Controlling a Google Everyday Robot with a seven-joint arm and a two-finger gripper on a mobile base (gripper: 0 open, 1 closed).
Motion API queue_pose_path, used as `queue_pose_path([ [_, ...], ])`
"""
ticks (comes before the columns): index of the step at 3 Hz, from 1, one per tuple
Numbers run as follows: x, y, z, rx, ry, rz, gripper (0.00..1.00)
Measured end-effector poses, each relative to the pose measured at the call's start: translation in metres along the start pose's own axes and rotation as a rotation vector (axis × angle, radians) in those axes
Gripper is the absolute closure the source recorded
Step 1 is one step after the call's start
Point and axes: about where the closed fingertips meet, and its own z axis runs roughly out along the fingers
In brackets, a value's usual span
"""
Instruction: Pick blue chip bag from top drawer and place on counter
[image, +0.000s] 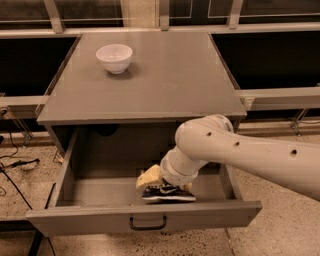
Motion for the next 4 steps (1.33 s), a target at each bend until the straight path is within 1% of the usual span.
queue_pose_path([
  [3,0.0,0.0,0.0,0.0,0.0,0.0,0.89],
  [4,0.0007,-0.0019,-0.0034,0.001,0.002,-0.006,1.0],
])
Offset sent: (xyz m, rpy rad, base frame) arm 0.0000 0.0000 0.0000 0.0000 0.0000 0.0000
